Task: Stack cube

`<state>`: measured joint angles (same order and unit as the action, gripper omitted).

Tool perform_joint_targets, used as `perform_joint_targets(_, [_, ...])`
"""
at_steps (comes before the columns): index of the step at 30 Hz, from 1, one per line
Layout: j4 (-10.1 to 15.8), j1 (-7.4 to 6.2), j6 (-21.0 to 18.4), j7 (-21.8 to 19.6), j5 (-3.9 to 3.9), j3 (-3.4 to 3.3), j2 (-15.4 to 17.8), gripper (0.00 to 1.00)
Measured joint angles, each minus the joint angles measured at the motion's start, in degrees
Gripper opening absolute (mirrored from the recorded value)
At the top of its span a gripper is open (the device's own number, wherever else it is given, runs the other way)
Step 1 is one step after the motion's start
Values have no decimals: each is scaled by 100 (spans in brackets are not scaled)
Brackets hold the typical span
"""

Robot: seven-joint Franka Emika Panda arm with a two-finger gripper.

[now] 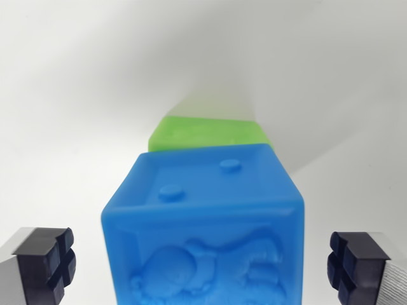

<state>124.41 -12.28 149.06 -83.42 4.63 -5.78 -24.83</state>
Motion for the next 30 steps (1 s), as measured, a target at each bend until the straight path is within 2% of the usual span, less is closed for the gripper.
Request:
perform_joint_targets(15, [23, -36, -551, -70, -109, -57, 589, 100])
perform_joint_targets(30, [-75, -40, -1312, -162, -252, -74, 1267, 100])
